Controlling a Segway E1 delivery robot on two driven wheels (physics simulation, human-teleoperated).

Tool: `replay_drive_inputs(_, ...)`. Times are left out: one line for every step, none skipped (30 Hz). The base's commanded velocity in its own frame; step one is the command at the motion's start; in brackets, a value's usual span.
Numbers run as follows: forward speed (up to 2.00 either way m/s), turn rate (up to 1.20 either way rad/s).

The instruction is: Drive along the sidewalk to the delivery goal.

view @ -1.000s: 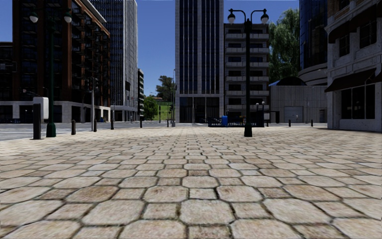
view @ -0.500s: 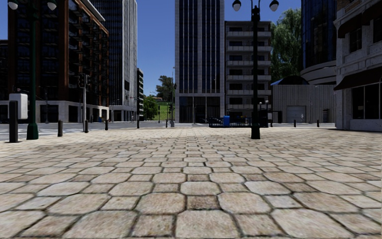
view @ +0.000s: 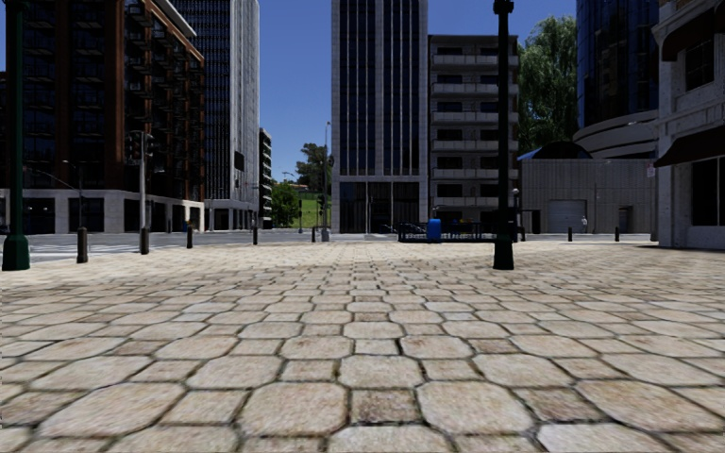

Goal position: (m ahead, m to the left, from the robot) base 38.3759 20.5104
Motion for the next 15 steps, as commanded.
replay_drive_inputs(2.0, 0.0)
replay_drive_inputs(2.0, 0.0)
replay_drive_inputs(2.0, 0.0)
replay_drive_inputs(2.0, 0.0)
replay_drive_inputs(2.0, 0.0)
replay_drive_inputs(2.0, 0.0)
replay_drive_inputs(2.0, 0.0)
replay_drive_inputs(2.0, 0.0)
replay_drive_inputs(2.0, 0.0)
replay_drive_inputs(2.0, 0.0)
replay_drive_inputs(2.0, 0.0)
replay_drive_inputs(2.0, 0.0)
replay_drive_inputs(2.0, 0.0)
replay_drive_inputs(2.0, 0.0)
replay_drive_inputs(2.0, 0.0)
